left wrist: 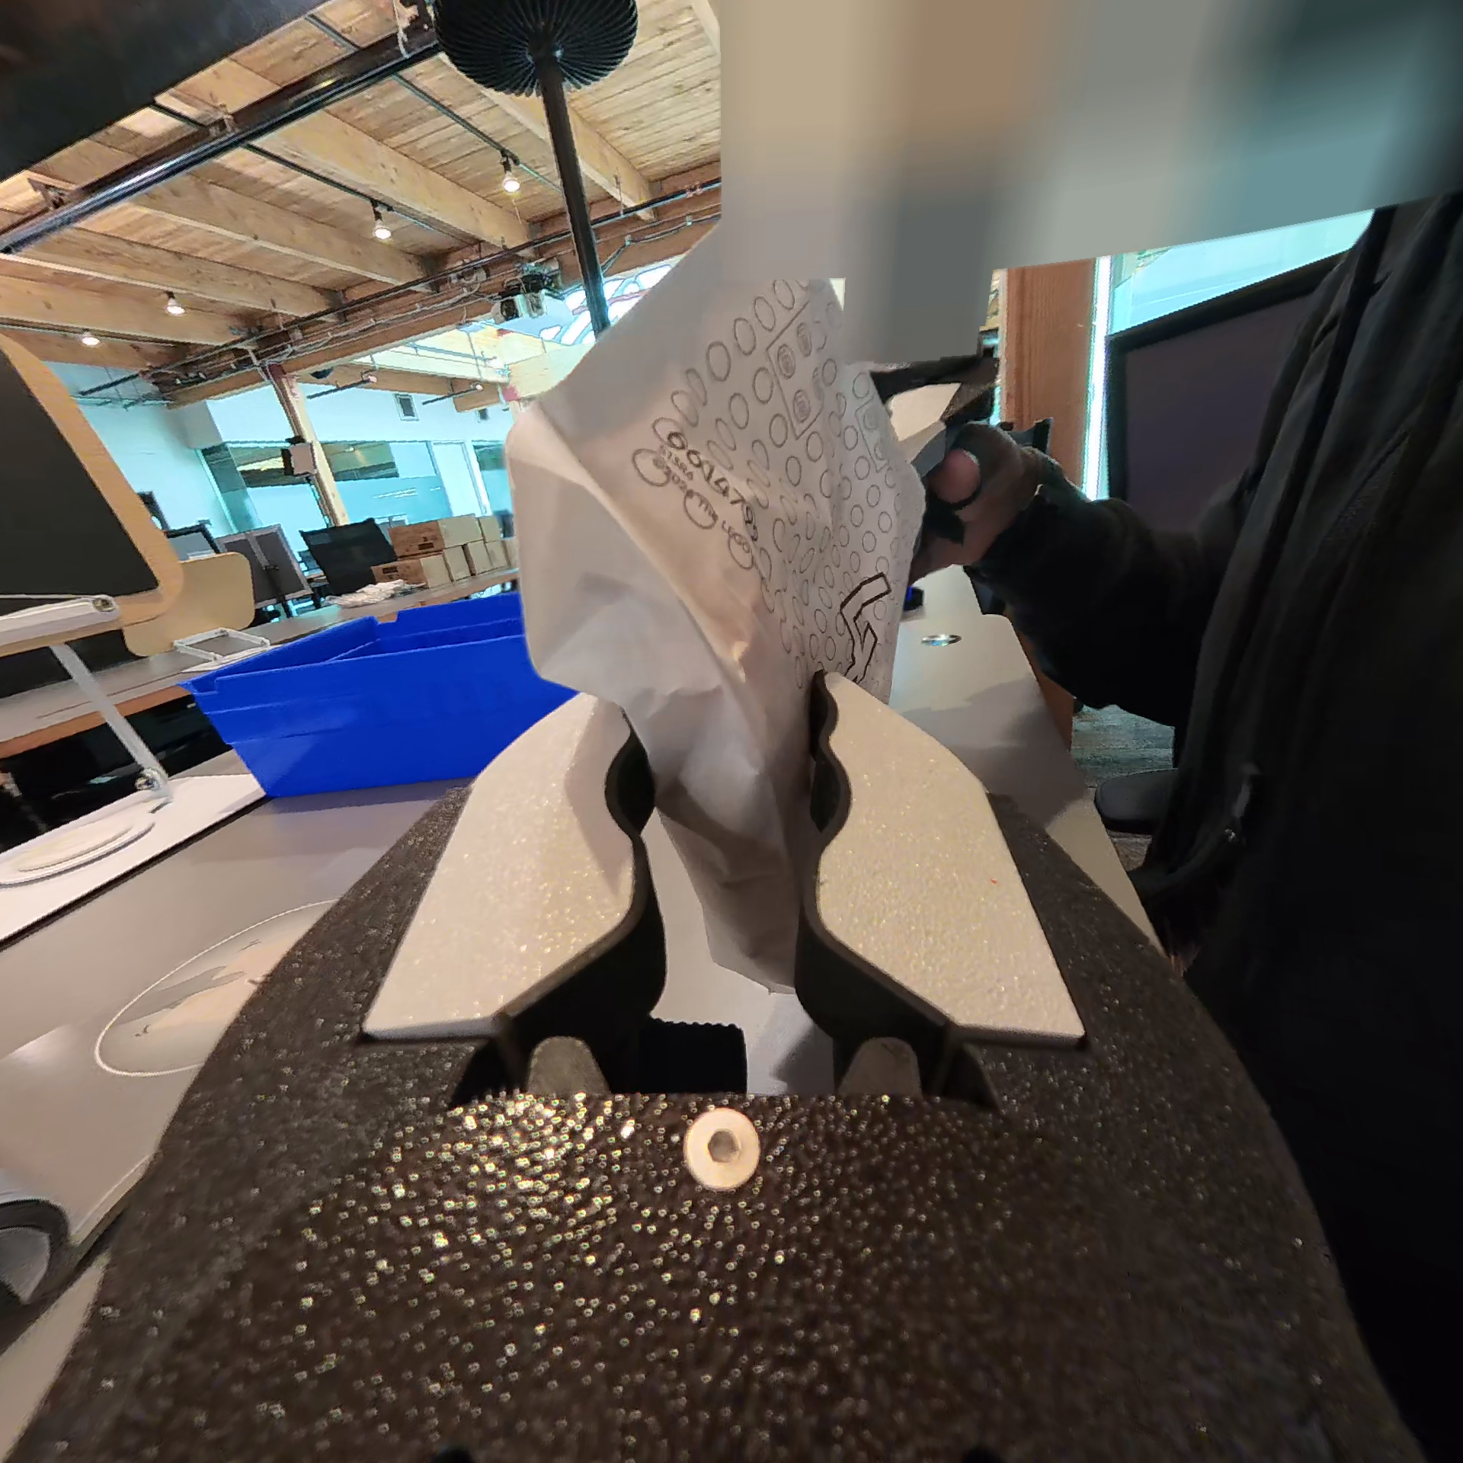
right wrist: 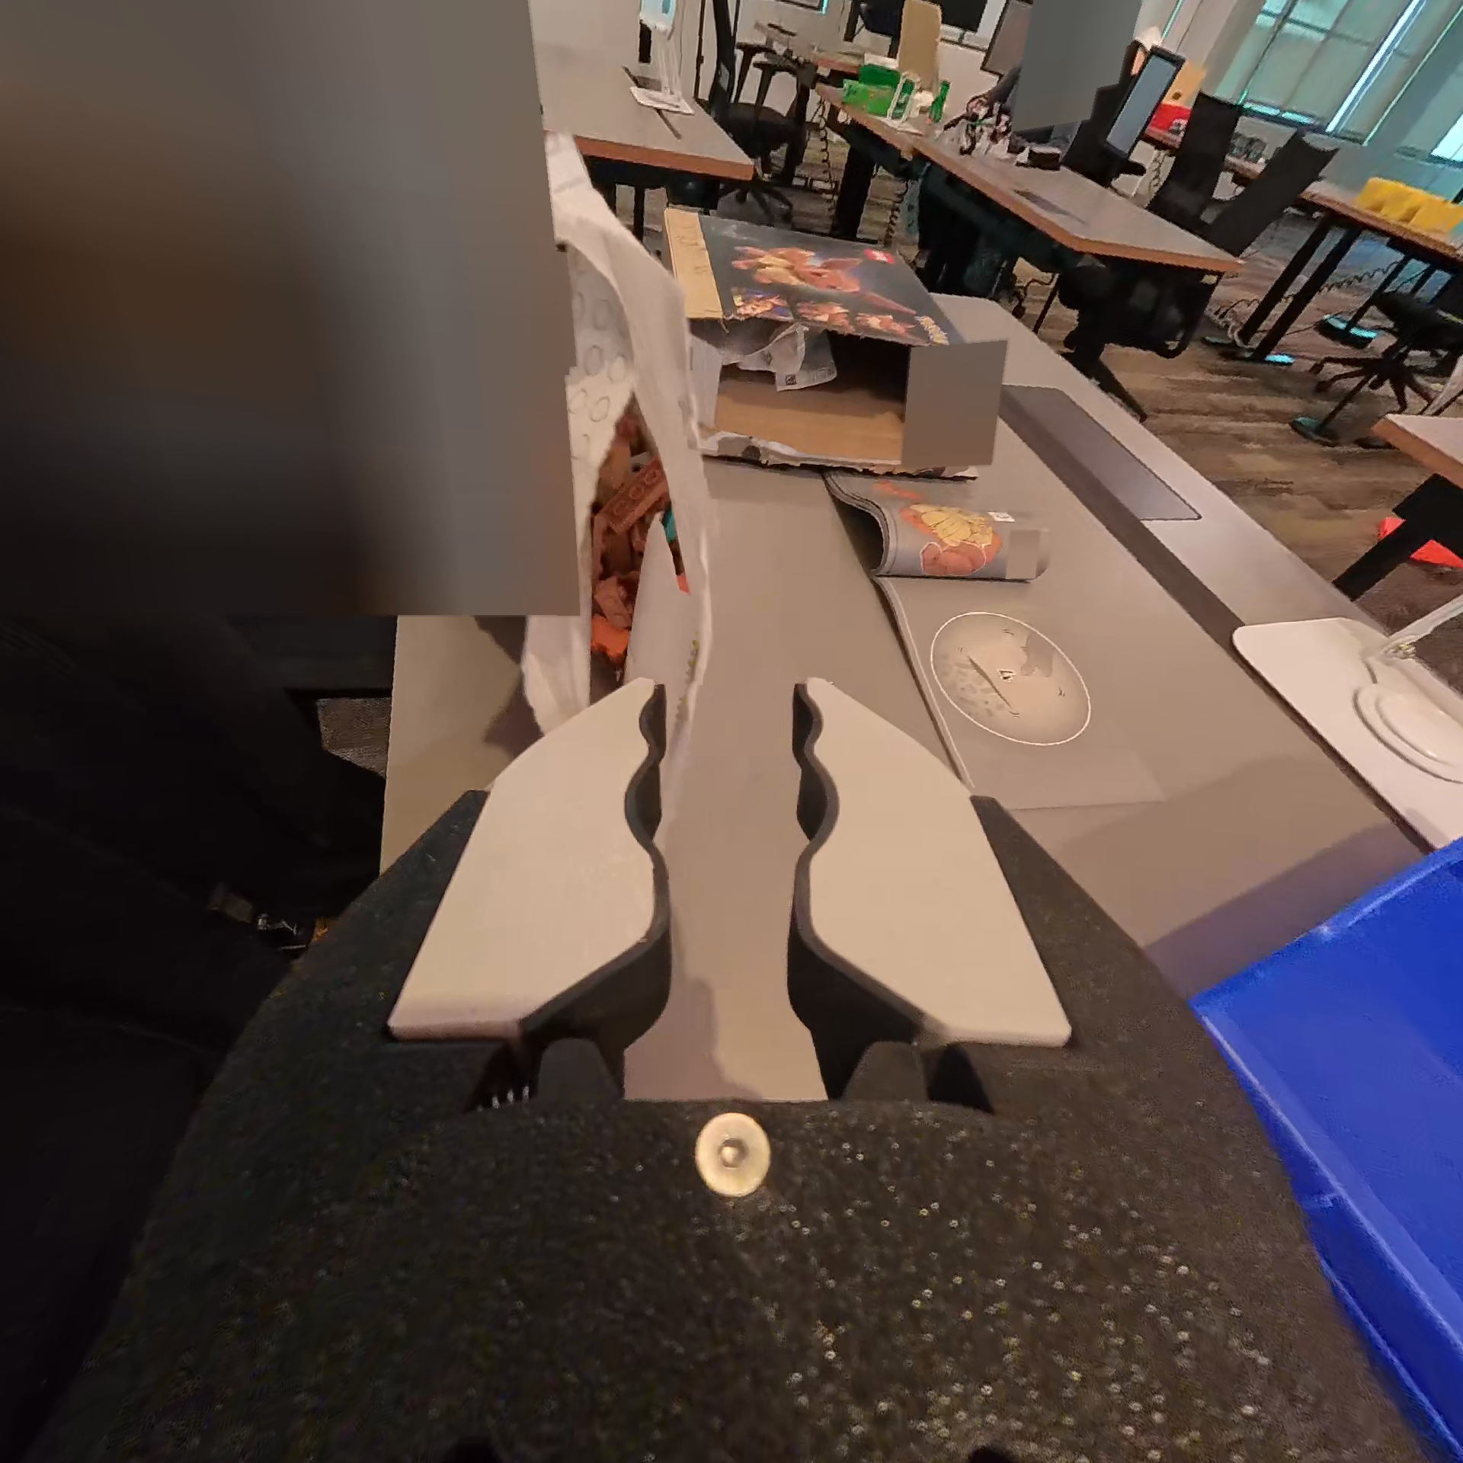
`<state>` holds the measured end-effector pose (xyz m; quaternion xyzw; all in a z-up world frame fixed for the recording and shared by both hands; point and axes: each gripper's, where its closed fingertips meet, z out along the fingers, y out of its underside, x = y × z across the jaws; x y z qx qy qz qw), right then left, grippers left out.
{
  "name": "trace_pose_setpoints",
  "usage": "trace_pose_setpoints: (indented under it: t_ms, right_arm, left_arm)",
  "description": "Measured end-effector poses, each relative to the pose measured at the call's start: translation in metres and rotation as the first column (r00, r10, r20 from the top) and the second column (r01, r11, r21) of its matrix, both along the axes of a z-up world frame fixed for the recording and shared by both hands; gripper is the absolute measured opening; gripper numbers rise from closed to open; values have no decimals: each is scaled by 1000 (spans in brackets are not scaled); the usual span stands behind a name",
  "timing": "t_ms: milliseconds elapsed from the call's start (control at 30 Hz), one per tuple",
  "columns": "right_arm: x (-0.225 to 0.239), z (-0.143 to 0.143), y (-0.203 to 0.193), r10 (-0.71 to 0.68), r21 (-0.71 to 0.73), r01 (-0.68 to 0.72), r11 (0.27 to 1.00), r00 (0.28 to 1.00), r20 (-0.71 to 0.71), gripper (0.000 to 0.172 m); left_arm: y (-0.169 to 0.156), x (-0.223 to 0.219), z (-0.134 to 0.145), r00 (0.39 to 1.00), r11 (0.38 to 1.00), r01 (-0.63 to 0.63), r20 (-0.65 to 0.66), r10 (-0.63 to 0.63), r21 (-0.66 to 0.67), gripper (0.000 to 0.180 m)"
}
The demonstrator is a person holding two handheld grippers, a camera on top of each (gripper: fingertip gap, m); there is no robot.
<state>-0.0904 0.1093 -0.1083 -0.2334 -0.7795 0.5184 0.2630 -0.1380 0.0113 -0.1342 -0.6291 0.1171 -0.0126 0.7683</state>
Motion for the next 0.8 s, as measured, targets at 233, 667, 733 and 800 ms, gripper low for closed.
trace_pose_setpoints:
  t_ms: [233,667,733,800]
  right_arm:
    - [-3,-15,-15,36,64,-37,997,999,23,0]
    - [-10,0,-13,-16,-39,14,999,999,-49,0]
    - [-8,-2,-14,-9,-43,7,999,999,-43,1]
    - [-5,2,-13,-3,-50,-1,999,998,-66,3]
  left_arm:
    - [0,10,2,998,997,70,3,-70,24,37]
    - [0,7,2,998,998,55,-2,-55,21,37]
    - [-1,5,3,999,999,43,6,-43,28,37]
    - [-1,2,4,1000,999,26,9,-26,35,37]
